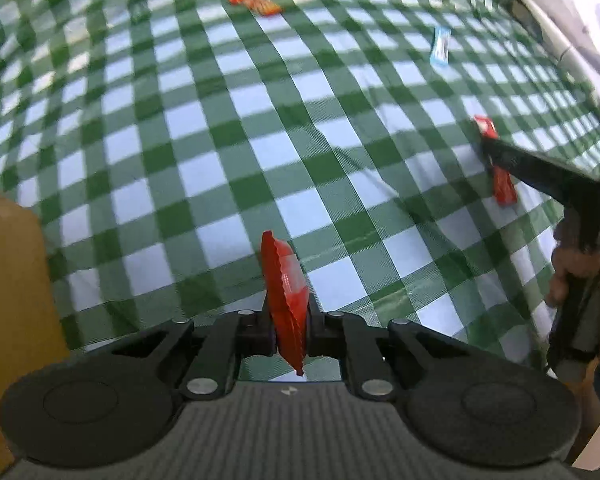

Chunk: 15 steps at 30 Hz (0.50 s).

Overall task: Organize snacks
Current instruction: 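Carry the red wrapper and red stick over the box with both tools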

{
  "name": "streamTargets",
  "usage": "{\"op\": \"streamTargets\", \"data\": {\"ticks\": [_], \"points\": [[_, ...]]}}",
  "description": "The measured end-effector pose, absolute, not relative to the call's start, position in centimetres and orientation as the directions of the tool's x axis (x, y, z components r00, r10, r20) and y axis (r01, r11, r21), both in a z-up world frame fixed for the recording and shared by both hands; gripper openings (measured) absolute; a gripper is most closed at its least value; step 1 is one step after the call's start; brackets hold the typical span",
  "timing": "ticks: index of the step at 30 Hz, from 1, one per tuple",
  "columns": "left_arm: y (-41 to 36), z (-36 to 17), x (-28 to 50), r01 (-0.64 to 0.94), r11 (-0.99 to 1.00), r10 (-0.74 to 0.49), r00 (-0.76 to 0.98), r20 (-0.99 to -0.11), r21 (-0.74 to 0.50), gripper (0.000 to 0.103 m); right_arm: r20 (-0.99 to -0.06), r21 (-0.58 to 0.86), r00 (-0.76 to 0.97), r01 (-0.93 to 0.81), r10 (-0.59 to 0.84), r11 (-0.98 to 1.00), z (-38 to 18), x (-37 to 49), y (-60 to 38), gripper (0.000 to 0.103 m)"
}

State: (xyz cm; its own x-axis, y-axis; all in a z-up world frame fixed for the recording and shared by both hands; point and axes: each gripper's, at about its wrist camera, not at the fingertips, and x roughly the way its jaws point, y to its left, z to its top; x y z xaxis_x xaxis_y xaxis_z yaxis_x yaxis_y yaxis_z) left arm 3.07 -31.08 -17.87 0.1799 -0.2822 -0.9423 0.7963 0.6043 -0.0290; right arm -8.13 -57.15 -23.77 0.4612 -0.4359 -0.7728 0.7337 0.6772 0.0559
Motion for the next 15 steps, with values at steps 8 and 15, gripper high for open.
{"op": "streamTargets", "data": {"ticks": [8,15], "points": [[-26.4,-10.4,2.5,0.759,0.642,-0.388,0.206,-0.898,-0.103,0.012,-0.713,0.136,0.545,0.725,-0.44,0.676,-17.1,-13.2,-54.6,0.012],[-19.1,-3.9,-1.0,0.74,0.66,-0.459,0.259,-0.85,-0.131,0.012,-0.672,0.238,0.656,0.632,-0.345,0.738,-9.7,-18.0,-47.5,0.012]]}}
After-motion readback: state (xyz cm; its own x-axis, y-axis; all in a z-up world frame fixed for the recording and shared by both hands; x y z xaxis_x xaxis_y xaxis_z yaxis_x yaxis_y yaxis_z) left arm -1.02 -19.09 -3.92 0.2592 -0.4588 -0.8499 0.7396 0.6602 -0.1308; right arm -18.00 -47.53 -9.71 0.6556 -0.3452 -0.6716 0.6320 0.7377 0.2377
